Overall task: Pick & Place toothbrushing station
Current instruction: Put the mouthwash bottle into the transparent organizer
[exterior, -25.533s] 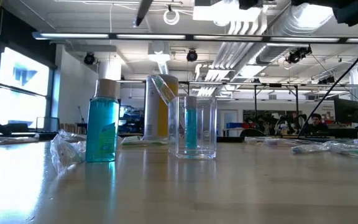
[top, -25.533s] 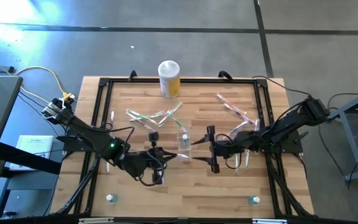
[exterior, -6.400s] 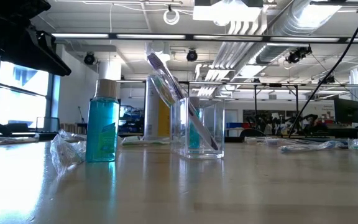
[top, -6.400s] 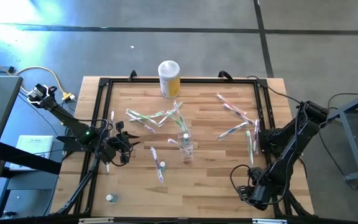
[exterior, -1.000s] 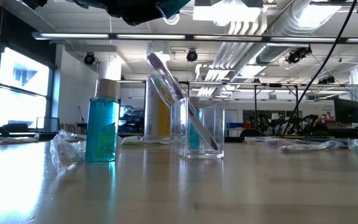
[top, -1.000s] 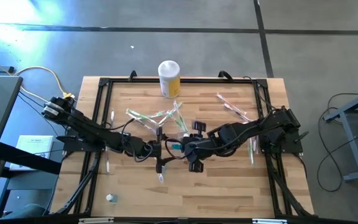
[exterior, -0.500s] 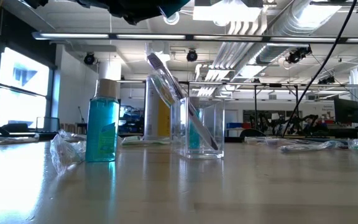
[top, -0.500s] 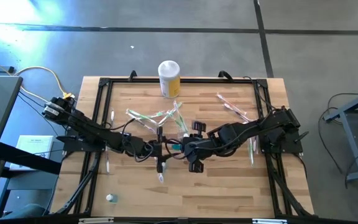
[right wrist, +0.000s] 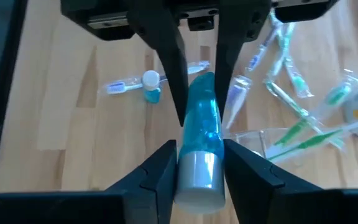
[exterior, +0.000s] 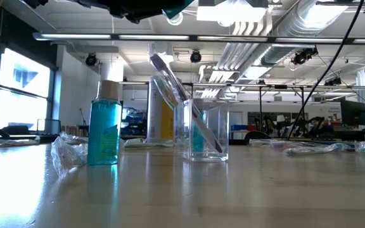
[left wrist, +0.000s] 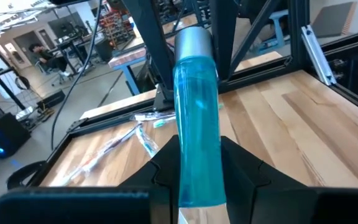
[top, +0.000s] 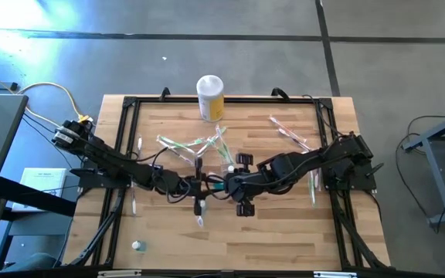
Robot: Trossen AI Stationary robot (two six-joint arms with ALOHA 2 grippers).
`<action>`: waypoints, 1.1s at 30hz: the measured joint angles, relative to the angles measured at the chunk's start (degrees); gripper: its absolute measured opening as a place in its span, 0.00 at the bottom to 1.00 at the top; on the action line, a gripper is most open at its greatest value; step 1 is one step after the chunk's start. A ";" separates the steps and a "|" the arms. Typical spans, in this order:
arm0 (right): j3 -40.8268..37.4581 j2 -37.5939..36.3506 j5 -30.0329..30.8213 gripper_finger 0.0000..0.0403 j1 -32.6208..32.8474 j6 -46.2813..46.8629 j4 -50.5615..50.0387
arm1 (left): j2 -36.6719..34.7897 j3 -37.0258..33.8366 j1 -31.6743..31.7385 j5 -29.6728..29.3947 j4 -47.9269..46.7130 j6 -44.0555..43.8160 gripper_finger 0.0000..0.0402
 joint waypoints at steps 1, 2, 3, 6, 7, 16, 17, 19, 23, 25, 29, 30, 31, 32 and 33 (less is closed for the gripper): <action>0.00 0.00 -0.92 0.29 -0.01 -0.25 0.15 | 0.00 0.00 -0.01 0.00 -0.01 -0.03 0.18; 0.00 0.00 -1.50 0.29 -0.03 -0.37 0.24 | 0.00 0.00 -0.01 -0.02 -0.04 -0.05 0.18; 0.00 0.00 -1.86 0.29 -0.03 -0.39 0.35 | 0.00 0.00 -0.01 -0.02 -0.09 -0.07 0.18; 0.00 0.00 -2.72 0.30 -0.05 -0.63 0.44 | 0.00 0.00 -0.03 0.04 -0.51 -0.07 0.18; 0.00 0.00 -2.96 0.31 -0.12 -0.67 0.49 | -0.09 0.00 -0.05 0.03 -0.78 -0.04 0.18; 0.00 -0.07 -2.19 0.31 -0.10 1.25 2.22 | -0.09 -0.09 -2.73 -5.93 -0.99 1.55 0.18; 0.01 -0.07 -1.96 0.30 -0.10 1.18 2.54 | -0.14 -0.09 -3.08 -6.73 -0.85 1.68 0.18; 0.01 -0.07 -0.87 0.29 -0.10 1.32 3.24 | -0.82 -0.11 -3.98 -8.39 -1.08 2.91 0.18; 0.05 -0.79 -0.01 0.26 0.34 1.60 4.39 | -2.53 -0.11 -6.00 -11.38 -1.58 5.15 0.18; 0.13 -0.98 -0.04 0.24 0.59 1.66 5.11 | -3.57 -0.11 -6.77 -11.55 -2.06 5.40 0.18; 0.11 -0.98 0.06 0.24 1.26 1.64 5.36 | -3.82 -0.11 -6.85 -11.74 -2.22 4.25 0.18; 0.11 -0.98 -0.04 0.25 1.30 1.62 5.40 | -3.86 -0.11 -6.85 -11.80 -2.17 4.31 0.18; 0.11 -0.86 -0.02 0.26 1.30 1.66 5.54 | -3.87 -0.11 -6.85 -11.79 -2.07 4.49 0.18; 0.13 -0.63 -0.11 0.28 1.26 2.01 5.67 | -3.89 -0.11 -6.87 -11.73 -2.05 4.53 0.18; 0.13 -0.52 -0.54 0.29 1.24 2.60 5.51 | -3.89 -0.11 -6.88 -11.72 -2.15 4.54 0.18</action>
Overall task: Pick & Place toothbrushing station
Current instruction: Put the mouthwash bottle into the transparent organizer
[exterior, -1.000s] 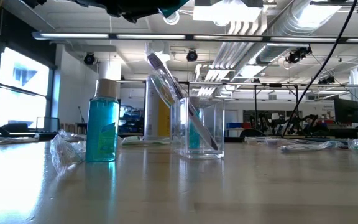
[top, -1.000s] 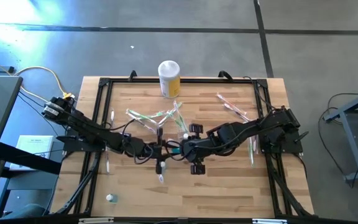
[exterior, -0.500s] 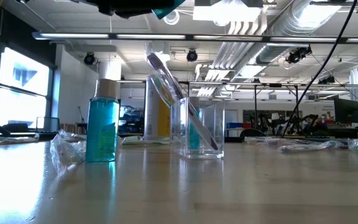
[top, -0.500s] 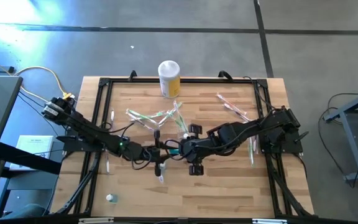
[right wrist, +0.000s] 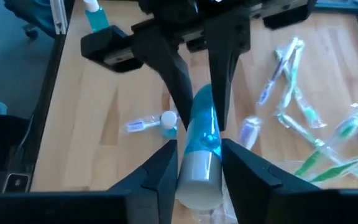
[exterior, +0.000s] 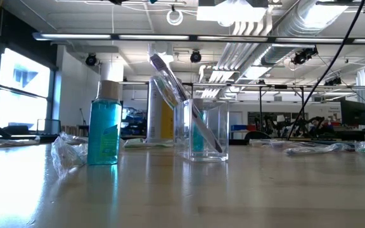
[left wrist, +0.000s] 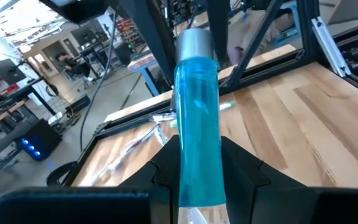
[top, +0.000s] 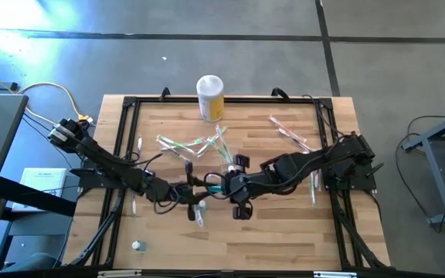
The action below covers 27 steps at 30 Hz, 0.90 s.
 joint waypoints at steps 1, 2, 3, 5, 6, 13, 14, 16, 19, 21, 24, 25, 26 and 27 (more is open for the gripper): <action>-0.02 0.08 -0.61 0.31 0.00 0.35 -0.30 | 0.00 0.00 -0.04 -0.06 0.03 -0.06 0.18; -0.12 0.14 -1.06 0.34 0.02 0.44 -1.05 | -0.10 0.00 -0.06 -0.31 0.63 -0.08 0.18; -0.13 0.20 -1.06 0.36 0.06 0.46 -1.17 | -0.26 0.03 -0.05 -0.46 1.19 -0.09 0.18; -0.13 0.21 -0.94 0.42 0.04 0.49 -0.78 | -0.68 0.07 -0.11 -0.49 1.32 -0.07 0.18; -0.13 0.20 -0.98 0.45 0.02 0.49 -0.41 | -0.87 0.07 -0.51 -0.64 1.09 -0.08 0.18; -0.13 0.20 -0.38 0.61 0.00 -1.13 3.08 | -1.20 0.07 -0.63 -0.86 0.76 -0.09 0.18; -0.13 0.20 -0.31 0.61 -0.01 -1.17 3.86 | -1.20 0.07 -0.63 -0.84 0.80 -0.09 0.18; -0.13 0.20 -0.29 0.62 -0.04 -1.22 5.94 | -1.20 0.07 -0.63 -0.78 0.75 -0.11 0.18; -0.13 0.20 -0.39 0.60 -0.04 -1.19 6.36 | -1.18 0.07 -0.63 -0.66 0.74 -0.11 0.18; -0.13 0.20 -0.42 0.58 -0.04 -1.20 6.19 | -1.18 0.07 -0.63 -0.50 0.74 -0.10 0.18; -0.13 0.20 -0.33 0.54 -0.04 -0.93 5.94 | -1.16 0.07 -0.63 -0.46 1.09 -0.11 0.18; -0.13 0.20 -0.33 0.52 -0.04 -0.93 5.92 | -1.16 0.07 -0.63 -0.45 1.10 -0.11 0.18; -0.13 0.20 -0.24 0.51 -0.04 -0.93 5.89 | -1.16 0.07 -0.63 -0.45 1.12 -0.11 0.18; -0.13 0.20 -0.11 0.50 -0.04 -0.90 5.83 | -1.16 0.07 -0.63 -0.43 1.29 -0.09 0.18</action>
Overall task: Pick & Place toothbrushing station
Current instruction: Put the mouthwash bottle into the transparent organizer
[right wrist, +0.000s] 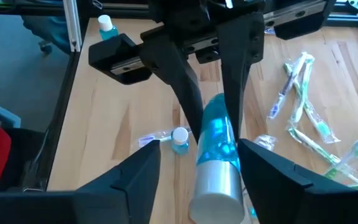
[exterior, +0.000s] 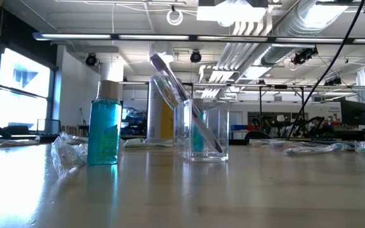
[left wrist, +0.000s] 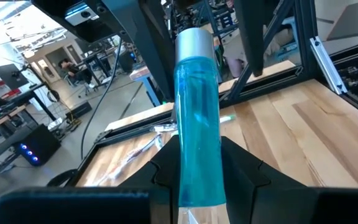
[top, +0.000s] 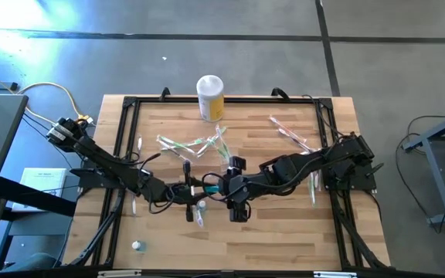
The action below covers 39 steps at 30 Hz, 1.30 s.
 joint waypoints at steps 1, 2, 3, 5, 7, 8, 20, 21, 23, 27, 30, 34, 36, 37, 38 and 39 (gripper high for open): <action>0.00 0.00 0.01 0.49 0.00 0.01 -0.02 | 0.00 0.00 0.00 0.05 0.27 0.01 0.18; -0.02 0.00 -0.03 0.48 0.00 -0.01 0.04 | 0.00 -0.02 0.00 0.13 0.72 0.11 0.18; -0.12 0.00 0.01 0.47 0.00 -0.03 0.21 | -0.14 -0.02 -0.04 0.15 0.91 0.46 0.18; -0.26 0.00 0.17 0.46 0.00 -0.03 0.21 | -0.70 -0.02 -0.44 0.25 1.14 1.23 0.18; -0.28 0.00 -0.07 0.44 0.00 -0.03 0.00 | -0.92 0.00 -0.44 0.30 1.73 1.48 0.18; -0.28 0.00 -0.04 0.43 0.00 -0.04 -0.03 | -0.92 0.00 -0.44 0.35 1.69 1.52 0.18; -0.37 0.02 1.16 0.20 -0.07 -2.32 -0.06 | -0.90 0.02 -0.44 -0.07 0.45 0.83 0.18; -0.37 0.02 1.27 0.20 -0.07 -2.38 -0.06 | -0.90 0.02 -0.44 -0.07 0.27 0.68 0.18; -0.37 0.02 1.62 0.20 -0.04 -2.46 -0.26 | -0.92 0.04 -0.42 -0.04 0.16 0.64 0.18; -0.37 0.02 1.22 0.20 -0.04 -1.86 -0.82 | -0.90 0.04 -0.33 0.54 -0.08 1.04 0.31; -0.37 0.02 0.71 0.20 0.04 -0.39 -2.53 | -0.74 -0.02 -0.33 0.40 -0.91 1.28 0.50; -0.35 0.02 -0.42 0.20 0.01 3.57 -7.97 | -0.76 0.00 -0.35 -2.03 -2.25 1.17 0.71; -0.35 0.02 0.35 0.20 -0.11 5.90 -11.21 | -0.76 0.00 -0.35 -3.39 -3.70 1.08 0.79; -0.35 0.02 0.95 0.20 -0.23 7.27 -12.93 | -0.76 -0.02 -0.33 -4.12 -4.03 1.06 0.82; -0.35 0.02 1.60 0.20 -0.47 8.82 -14.92 | -0.78 -0.02 -0.33 -4.53 -4.53 0.88 0.84; -0.35 0.02 2.15 0.20 -0.72 10.73 -16.83 | -0.80 -0.02 -0.33 -4.72 -5.29 0.27 0.86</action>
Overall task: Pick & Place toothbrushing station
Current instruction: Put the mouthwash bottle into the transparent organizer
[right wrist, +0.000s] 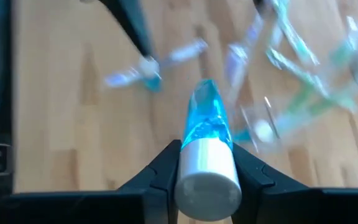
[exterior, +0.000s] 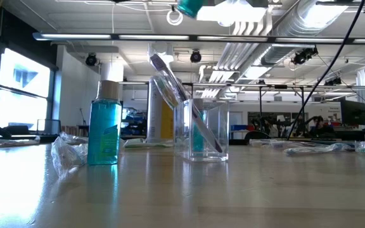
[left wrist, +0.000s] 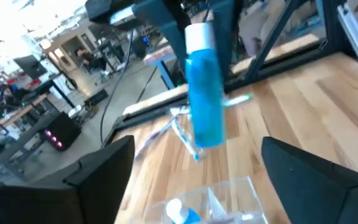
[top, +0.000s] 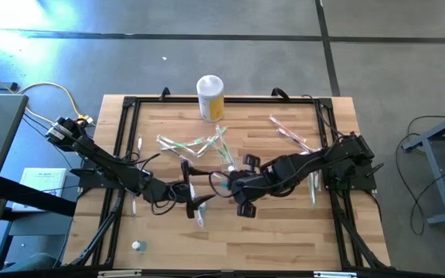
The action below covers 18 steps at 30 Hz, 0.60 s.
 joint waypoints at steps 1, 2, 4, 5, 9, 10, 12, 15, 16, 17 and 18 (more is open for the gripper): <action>0.00 0.00 0.44 0.20 -0.31 1.83 -1.95 | -0.01 0.00 -0.02 -0.07 -0.80 -0.89 0.87; 0.00 0.00 0.66 0.20 -0.71 3.26 -4.29 | -0.01 0.00 -0.02 -0.05 -1.62 -1.85 0.88; 0.00 0.00 0.67 0.20 -1.54 4.21 -8.56 | -0.01 0.00 -0.02 0.00 -3.16 -3.33 0.88; -0.19 -0.01 0.68 0.20 -2.01 4.14 -10.08 | -0.01 0.00 -0.02 0.01 -4.22 -3.78 0.88; -3.02 -0.01 -2.19 0.20 -4.65 -0.37 -10.02 | -0.01 0.00 -0.02 0.17 -8.79 -6.87 0.88; -3.87 0.00 -3.47 0.20 -5.24 -2.23 -9.64 | -0.01 0.00 -0.02 0.15 -9.82 -7.55 0.88; -6.00 -0.03 -5.20 0.20 -6.48 -5.58 -7.65 | -0.01 0.00 -0.02 0.16 -11.68 -8.58 0.88; -9.29 0.09 -7.58 0.20 -8.11 -8.87 -3.79 | -0.03 0.00 -0.02 0.17 -14.98 -9.59 0.88; -10.05 0.09 -7.84 0.20 -8.44 -9.88 -2.91 | -0.03 0.00 -0.02 0.17 -16.13 -9.65 0.88; -10.65 0.07 -7.91 0.20 -8.73 -11.22 -2.13 | -0.03 0.00 -0.02 0.15 -17.20 -9.69 0.88; -11.15 -0.01 -7.95 0.20 -8.98 -12.46 -1.35 | -0.03 0.02 -0.02 0.16 -18.15 -9.76 0.88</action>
